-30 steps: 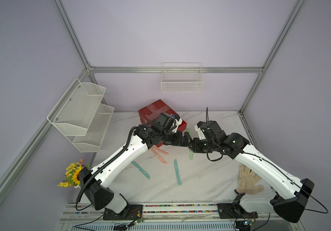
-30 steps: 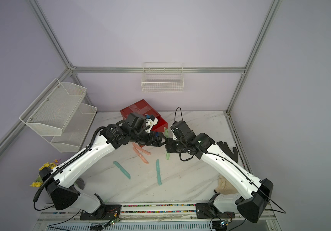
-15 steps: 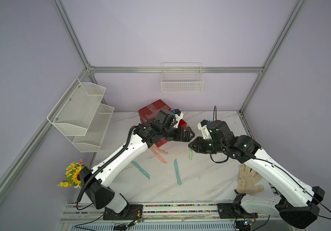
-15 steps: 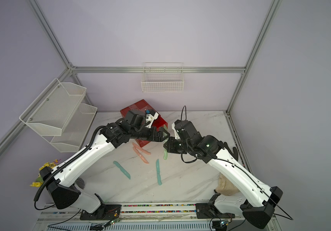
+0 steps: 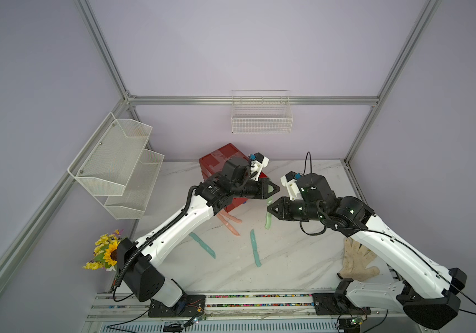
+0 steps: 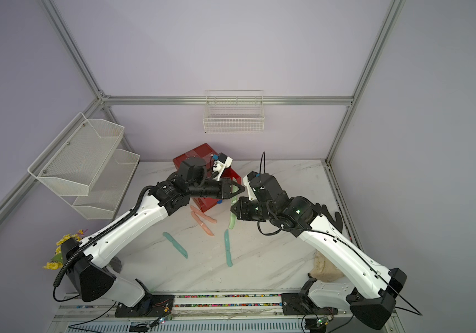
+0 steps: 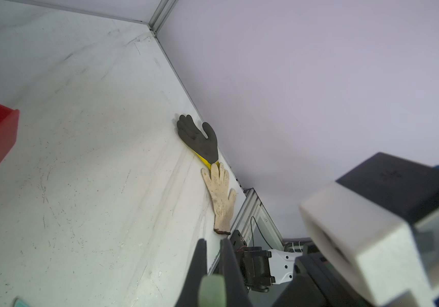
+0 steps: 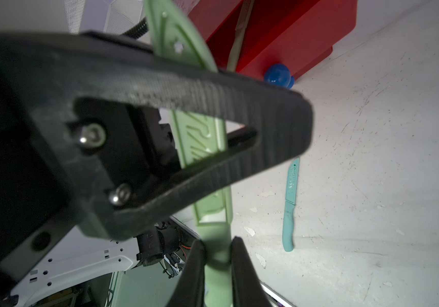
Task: Place the fruit knives into the drawer by color
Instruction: Pick up the fruit knife from the center of the board, then place the fruit knife in the drawer.
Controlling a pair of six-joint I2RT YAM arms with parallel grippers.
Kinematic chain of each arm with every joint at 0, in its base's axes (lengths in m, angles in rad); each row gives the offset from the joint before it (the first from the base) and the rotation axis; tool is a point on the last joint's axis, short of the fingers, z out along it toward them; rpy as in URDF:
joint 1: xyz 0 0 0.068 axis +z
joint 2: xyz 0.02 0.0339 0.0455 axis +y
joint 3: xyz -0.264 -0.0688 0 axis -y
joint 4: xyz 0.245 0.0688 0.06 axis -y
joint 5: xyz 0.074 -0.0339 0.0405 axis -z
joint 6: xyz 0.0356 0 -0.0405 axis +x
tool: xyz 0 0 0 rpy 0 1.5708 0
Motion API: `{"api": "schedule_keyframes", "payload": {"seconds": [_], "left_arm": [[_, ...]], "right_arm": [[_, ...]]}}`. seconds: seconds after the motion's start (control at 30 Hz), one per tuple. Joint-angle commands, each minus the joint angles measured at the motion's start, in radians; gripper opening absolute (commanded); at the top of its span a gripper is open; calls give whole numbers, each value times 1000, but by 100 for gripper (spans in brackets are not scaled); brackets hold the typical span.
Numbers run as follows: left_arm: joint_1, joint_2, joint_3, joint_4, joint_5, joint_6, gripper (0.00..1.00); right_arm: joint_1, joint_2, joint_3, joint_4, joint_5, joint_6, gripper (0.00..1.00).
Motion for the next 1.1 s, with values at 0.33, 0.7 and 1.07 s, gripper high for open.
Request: {"api": "schedule_keyframes", "payload": {"seconds": [0.33,0.7,1.07], "left_arm": [[138,69,212,-137,80,196,0],[142,263,558,-364,-322,638,0],[145,315,476,-230,-478,745,0]], "right_arm": [[4,-162,-97,157,165,137,97],[3,-314,-280,110,182,252,97],[1,-276,-260,91,156,224,97]]}}
